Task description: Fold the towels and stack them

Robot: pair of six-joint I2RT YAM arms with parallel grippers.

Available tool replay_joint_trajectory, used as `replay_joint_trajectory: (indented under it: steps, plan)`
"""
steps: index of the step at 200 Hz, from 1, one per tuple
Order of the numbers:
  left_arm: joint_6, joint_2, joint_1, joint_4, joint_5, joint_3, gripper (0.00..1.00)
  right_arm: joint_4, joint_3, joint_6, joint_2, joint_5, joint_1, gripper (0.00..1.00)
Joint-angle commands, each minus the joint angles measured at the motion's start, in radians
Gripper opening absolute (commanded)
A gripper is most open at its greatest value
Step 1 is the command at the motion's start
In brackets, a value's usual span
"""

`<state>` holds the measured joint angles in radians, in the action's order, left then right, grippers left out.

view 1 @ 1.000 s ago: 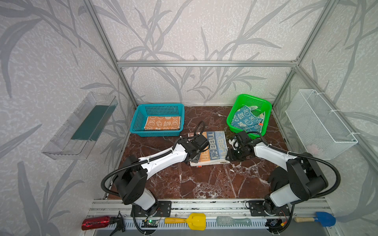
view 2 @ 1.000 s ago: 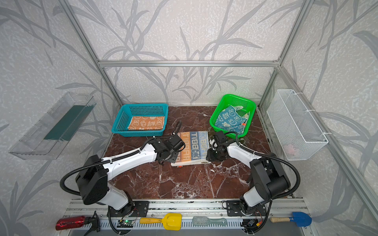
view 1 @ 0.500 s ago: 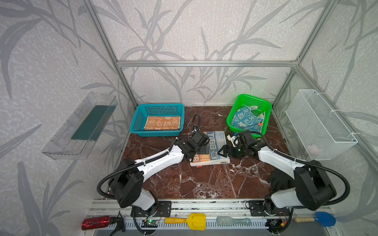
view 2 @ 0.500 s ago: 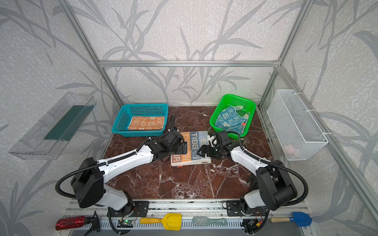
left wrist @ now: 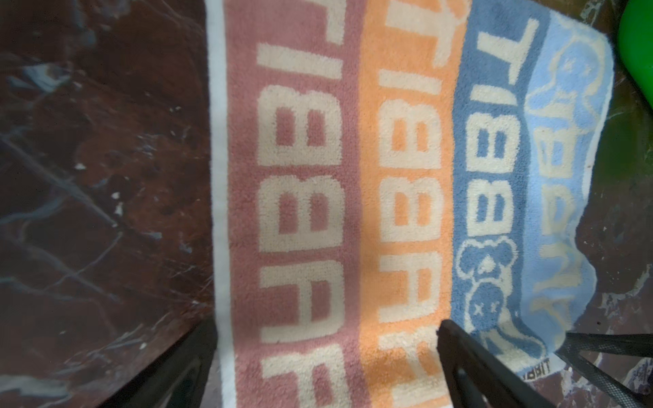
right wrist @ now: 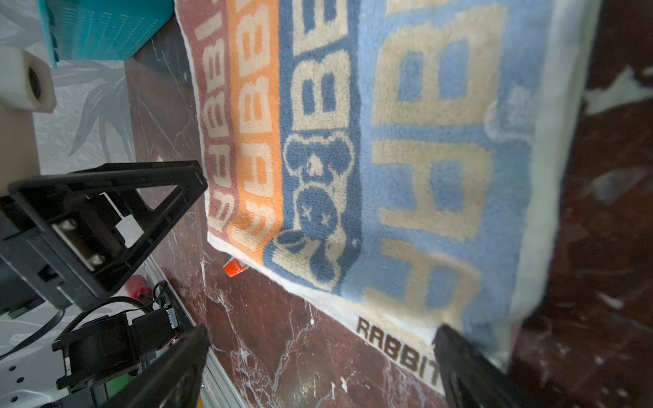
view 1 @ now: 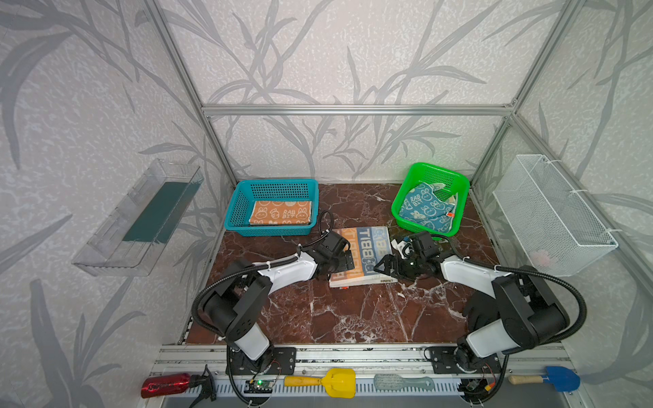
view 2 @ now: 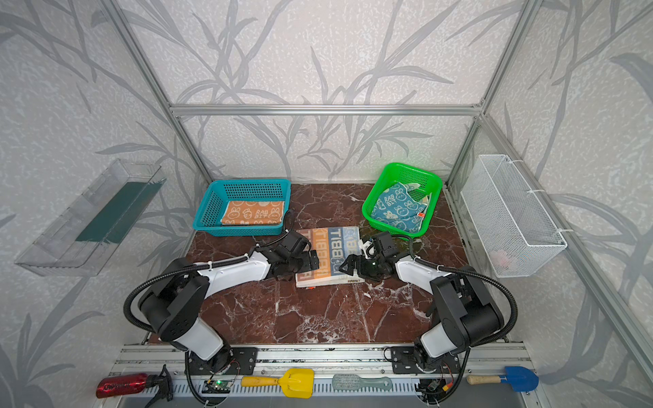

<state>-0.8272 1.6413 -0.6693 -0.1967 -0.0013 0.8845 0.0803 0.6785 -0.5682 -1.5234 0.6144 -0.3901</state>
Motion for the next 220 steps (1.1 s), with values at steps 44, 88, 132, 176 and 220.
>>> replay_joint_trajectory:
  steps: [44, 88, 132, 176, 220]
  plan:
    - [-0.005, -0.014, 0.014, -0.026, 0.045, 0.084, 0.99, 0.109, 0.012, 0.053, 0.145, -0.021, 0.005, 0.99]
    - [-0.029, 0.003, 0.012, 0.015, 0.111, 0.13, 0.99, 0.145, -0.026, 0.071, 0.168, -0.126, 0.03, 0.98]
    - [-0.049, 0.072, 0.007, 0.082, 0.134, 0.099, 0.99, 0.097, -0.05, 0.076, 0.108, -0.122, 0.048, 0.88]
    - [-0.063, 0.116, 0.007, 0.114, 0.138, 0.052, 0.99, 0.069, -0.042, 0.08, 0.057, -0.114, 0.048, 0.74]
    - [-0.074, 0.134, 0.004, 0.137, 0.146, 0.021, 0.99, 0.052, -0.034, 0.072, 0.026, -0.108, 0.048, 0.55]
